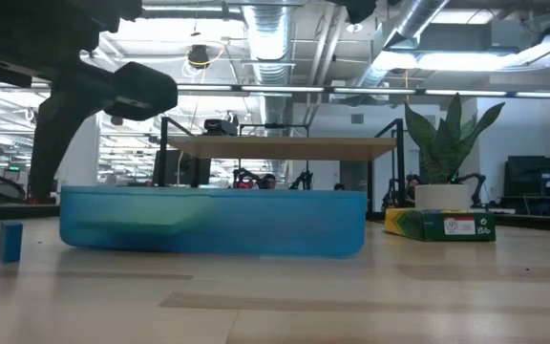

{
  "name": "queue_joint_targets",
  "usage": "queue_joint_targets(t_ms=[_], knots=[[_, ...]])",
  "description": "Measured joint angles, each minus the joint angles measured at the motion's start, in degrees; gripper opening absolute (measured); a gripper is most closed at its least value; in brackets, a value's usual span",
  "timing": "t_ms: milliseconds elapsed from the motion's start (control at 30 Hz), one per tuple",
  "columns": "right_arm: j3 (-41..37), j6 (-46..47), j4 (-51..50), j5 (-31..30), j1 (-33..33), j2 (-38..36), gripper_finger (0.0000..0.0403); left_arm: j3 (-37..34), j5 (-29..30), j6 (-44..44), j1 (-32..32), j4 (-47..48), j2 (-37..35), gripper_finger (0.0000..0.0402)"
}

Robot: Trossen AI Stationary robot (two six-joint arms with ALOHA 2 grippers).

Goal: Pack school essentials
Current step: Put the blue eraser into the blue supply box

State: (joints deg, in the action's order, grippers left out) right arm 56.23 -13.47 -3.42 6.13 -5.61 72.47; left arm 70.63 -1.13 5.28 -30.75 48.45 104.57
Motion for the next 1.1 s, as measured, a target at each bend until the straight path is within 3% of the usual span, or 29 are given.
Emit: queue_joint_targets(t_ms=[567,833,967,1100], knots=[[-0.02,0.09,0.00,0.00,-0.02,0.01,0.0120,-6.32,-0.06,-0.43,-0.04,-10.39,0.31,0.0089],[-0.02,0.07,0.00,0.00,-0.02,-0.01,0.0120,-6.34,-0.07,-0.49,-0.04,-10.04,0.31,0.0008],[-0.02,0.07,0.01,0.00,-0.02,-0.01,0.0120,-3.96,-0.10,-1.01,-0.04,-4.24,0.40,0.0004],[-0.02,0.04,0.04,0.00,-0.02,0.01,0.0120,2.85,1.32,-3.86,0.28,5.25,0.25,0.0003]])
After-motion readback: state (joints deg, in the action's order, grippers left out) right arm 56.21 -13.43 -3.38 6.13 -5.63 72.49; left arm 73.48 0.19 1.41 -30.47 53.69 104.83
